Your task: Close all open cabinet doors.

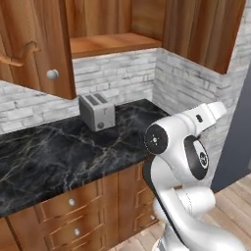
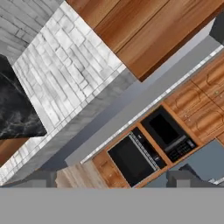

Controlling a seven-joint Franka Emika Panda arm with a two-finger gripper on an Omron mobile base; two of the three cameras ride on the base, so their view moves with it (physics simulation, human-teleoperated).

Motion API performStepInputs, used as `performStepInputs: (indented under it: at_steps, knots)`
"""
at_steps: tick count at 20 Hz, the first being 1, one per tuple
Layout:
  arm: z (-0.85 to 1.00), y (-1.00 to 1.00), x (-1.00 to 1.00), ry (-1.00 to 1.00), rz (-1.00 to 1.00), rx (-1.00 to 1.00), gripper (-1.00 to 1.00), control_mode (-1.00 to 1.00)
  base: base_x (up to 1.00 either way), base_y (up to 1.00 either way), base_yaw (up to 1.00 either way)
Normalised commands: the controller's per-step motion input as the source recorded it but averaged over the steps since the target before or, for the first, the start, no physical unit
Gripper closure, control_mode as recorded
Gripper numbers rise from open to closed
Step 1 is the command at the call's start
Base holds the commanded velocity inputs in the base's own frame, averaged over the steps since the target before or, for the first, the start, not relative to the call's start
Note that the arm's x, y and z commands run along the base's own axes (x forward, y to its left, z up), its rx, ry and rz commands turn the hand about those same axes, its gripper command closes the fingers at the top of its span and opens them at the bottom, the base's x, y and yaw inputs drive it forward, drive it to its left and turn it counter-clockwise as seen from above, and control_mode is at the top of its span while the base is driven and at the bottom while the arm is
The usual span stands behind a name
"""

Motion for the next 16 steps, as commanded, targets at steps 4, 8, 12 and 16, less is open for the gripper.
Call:
performStepInputs:
  at_steps: [4,8,12,16]
  knots:
    - [0.00,0.00,0.00,0.00,0.00,0.00,-1.00,1.00,0.40,-0.31,0.46]
    - [0.00,0.00,0.00,0.00,0.00,0.00,-1.00,1.00,0.36,-0.22,0.27]
    - [0.00,0.00,0.00,0.00,0.00,0.00,-1.00,1.00,0.30,0.00,0.00]
    - [0.00,0.00,0.00,0.00,0.00,0.00,-1.00,1.00,0.71,0.00,0.00]
